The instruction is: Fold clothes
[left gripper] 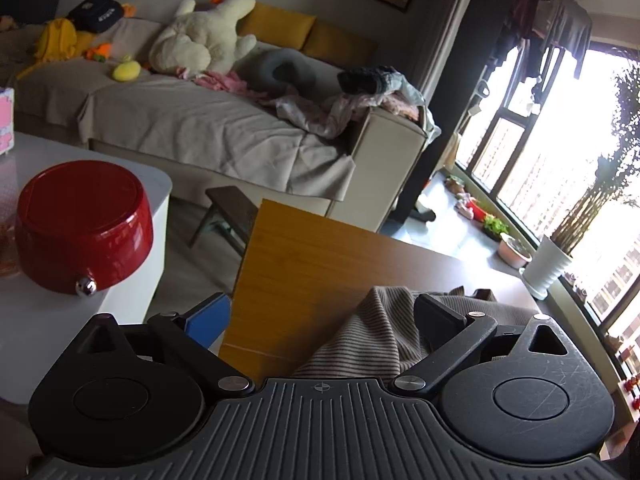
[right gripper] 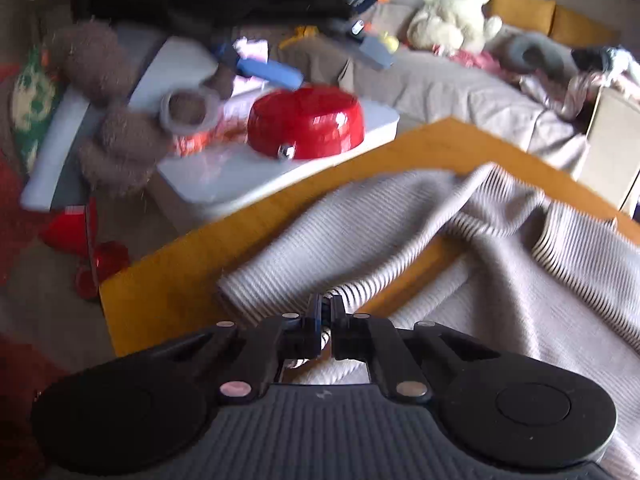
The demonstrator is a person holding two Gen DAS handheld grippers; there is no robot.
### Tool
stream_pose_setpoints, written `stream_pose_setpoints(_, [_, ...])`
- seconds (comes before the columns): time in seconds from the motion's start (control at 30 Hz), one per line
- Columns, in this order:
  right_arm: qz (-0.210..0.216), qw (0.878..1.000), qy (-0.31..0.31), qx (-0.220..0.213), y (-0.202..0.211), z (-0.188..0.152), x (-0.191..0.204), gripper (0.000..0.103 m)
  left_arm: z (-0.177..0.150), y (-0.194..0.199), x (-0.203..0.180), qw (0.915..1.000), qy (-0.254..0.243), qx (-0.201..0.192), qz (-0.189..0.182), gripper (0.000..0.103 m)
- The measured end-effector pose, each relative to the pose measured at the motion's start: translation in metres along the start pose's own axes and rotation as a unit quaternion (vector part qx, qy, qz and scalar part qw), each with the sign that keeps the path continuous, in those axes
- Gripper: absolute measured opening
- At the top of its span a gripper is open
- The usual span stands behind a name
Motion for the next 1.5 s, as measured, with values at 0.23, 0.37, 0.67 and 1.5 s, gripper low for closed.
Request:
stream_pose_setpoints(0.23, [-0.092, 0.975, -0.054, -0.195, 0.104, 0.133, -0.1, 0.0, 0.008, 0.001, -0.01, 0.9999, -0.002, -0.007, -0.011, 0.101])
stream_pose_setpoints(0.37, [-0.16, 0.958, -0.056, -0.233, 0.145, 0.162, -0.166, 0.0, 0.007, -0.01, -0.034, 0.9992, -0.015, -0.001, -0.037, 0.101])
stream_pose_setpoints(0.67, [0.036, 0.938, -0.343, -0.03, 0.077, 0.054, -0.205, 0.022, -0.006, -0.044, -0.089, 0.9958, -0.053, 0.025, -0.07, 0.102])
stream_pose_setpoints(1.5, [-0.132, 0.95, -0.231, -0.166, 0.145, 0.108, -0.314, 0.004, -0.015, -0.056, -0.118, 0.9926, -0.091, 0.056, -0.059, 0.103])
Point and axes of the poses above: each gripper's, at about its wrist camera, not at the fingertips, and y roughly against the way its jaws point, x to its left, z to its top, the point moved 9 cm from there along -y, roughly the way its jaws point, and after that the axes turned 14 degrees about -y, right-handed, at the moved point
